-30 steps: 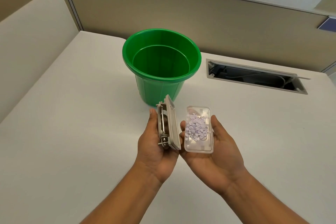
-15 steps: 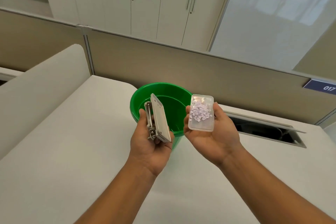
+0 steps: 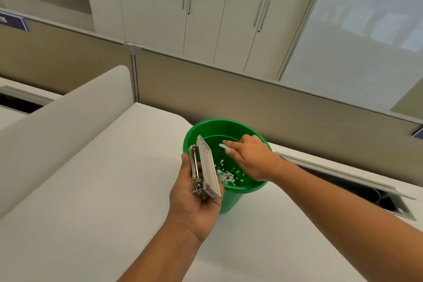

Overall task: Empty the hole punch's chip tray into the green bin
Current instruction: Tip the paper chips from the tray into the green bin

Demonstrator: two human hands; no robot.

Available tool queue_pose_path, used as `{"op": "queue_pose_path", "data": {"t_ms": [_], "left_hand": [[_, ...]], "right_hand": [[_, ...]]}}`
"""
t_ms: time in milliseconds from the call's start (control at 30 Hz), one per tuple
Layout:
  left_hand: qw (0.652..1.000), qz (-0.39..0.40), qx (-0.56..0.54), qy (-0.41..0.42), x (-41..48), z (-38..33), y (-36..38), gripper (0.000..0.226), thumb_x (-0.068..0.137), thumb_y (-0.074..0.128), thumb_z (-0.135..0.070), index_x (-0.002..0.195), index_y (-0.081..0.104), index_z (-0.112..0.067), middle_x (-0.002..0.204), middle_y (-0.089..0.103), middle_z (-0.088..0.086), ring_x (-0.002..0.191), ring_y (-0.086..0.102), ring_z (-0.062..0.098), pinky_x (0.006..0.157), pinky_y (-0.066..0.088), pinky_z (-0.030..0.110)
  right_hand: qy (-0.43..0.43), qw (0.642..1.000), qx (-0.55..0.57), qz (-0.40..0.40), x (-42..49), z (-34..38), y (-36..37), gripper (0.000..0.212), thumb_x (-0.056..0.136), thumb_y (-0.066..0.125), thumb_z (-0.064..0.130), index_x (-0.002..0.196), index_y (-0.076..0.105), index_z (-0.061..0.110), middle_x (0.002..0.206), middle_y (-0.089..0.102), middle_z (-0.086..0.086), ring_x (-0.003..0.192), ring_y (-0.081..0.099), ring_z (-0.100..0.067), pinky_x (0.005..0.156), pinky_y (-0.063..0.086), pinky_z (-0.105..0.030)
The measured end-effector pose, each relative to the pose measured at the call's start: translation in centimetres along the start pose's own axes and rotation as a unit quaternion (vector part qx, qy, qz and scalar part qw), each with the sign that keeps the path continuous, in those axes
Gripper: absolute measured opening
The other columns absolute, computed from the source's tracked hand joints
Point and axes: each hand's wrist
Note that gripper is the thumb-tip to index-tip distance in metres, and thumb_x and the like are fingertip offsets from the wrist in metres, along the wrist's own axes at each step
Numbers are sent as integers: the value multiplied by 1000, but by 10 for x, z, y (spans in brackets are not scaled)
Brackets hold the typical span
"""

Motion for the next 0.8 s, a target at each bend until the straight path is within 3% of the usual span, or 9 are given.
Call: {"op": "queue_pose_path", "data": {"t_ms": [167, 233, 333, 433, 500, 600, 700, 733, 800], "left_hand": [[1000, 0, -2, 5, 1, -4, -6, 37, 91, 56, -48, 97, 72, -15, 65, 74, 4, 49, 68, 14, 41, 53, 21], [1000, -1, -3, 6, 1, -3, -7, 37, 91, 56, -48, 98, 72, -15, 64, 73, 4, 48, 68, 14, 40, 52, 21], [1000, -2, -5, 1, 0, -1, -7, 38, 91, 56, -48, 101, 71, -15, 65, 73, 5, 48, 68, 14, 41, 52, 21], [1000, -6, -4, -1, -1, 0, -8, 36, 91, 57, -48, 97, 72, -16, 62, 72, 3, 46, 66, 13, 40, 51, 20], [1000, -7, -4, -3, -2, 0, -7, 36, 91, 57, -48, 97, 72, -16, 62, 72, 3, 45, 66, 13, 39, 51, 21], [1000, -4, -4, -6, -4, 1, -7, 36, 91, 57, -48, 100, 71, -16, 63, 73, 3, 47, 67, 13, 39, 51, 21], [1000, -5, -2, -6, -7, 2, -7, 37, 90, 57, -48, 102, 72, -16, 63, 73, 4, 47, 68, 14, 40, 52, 21], [1000, -5, -1, -5, -7, 3, -7, 38, 90, 58, -48, 102, 72, -16, 63, 73, 4, 47, 67, 14, 40, 52, 21], [1000, -7, 1, -5, -9, 3, -7, 38, 89, 58, -49, 103, 72, -16, 64, 72, 4, 48, 66, 13, 41, 52, 21]], "right_hand": [[6, 999, 49, -9, 6, -3, 3, 53, 102, 21, 51, 147, 42, 32, 87, 46, -9, 86, 42, -25, 77, 30, -34], [19, 990, 143, 1, 4, -1, -1, 53, 103, 24, 48, 145, 46, 25, 89, 58, -14, 86, 51, -25, 78, 35, -31], [115, 925, 363, 10, -2, 3, -11, 57, 103, 30, 50, 137, 55, 12, 101, 67, 0, 86, 58, -13, 74, 42, -27], [196, 827, 526, 26, -9, 4, -22, 55, 102, 34, 49, 132, 55, 7, 103, 66, -9, 88, 58, -19, 79, 45, -34], [216, 771, 599, 27, -12, 4, -27, 51, 103, 36, 46, 134, 51, 7, 106, 64, -14, 89, 58, -21, 78, 45, -32], [226, 735, 639, 33, -16, 6, -30, 50, 104, 35, 43, 139, 46, 9, 105, 64, -13, 90, 58, -20, 74, 45, -30], [213, 769, 603, -2, -17, 6, -29, 55, 102, 35, 48, 139, 48, 10, 105, 65, -8, 94, 59, -18, 83, 45, -34], [189, 814, 548, -35, -17, 7, -28, 57, 101, 34, 52, 138, 51, 12, 104, 66, -3, 94, 59, -13, 84, 45, -34], [68, 948, 300, -79, -18, 6, -26, 56, 100, 32, 55, 138, 54, 21, 94, 61, 3, 88, 55, -7, 79, 41, -29]]}}
Point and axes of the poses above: each hand's wrist, its own x-axis towards the middle knuckle, its own y-axis out of the palm, z = x × y
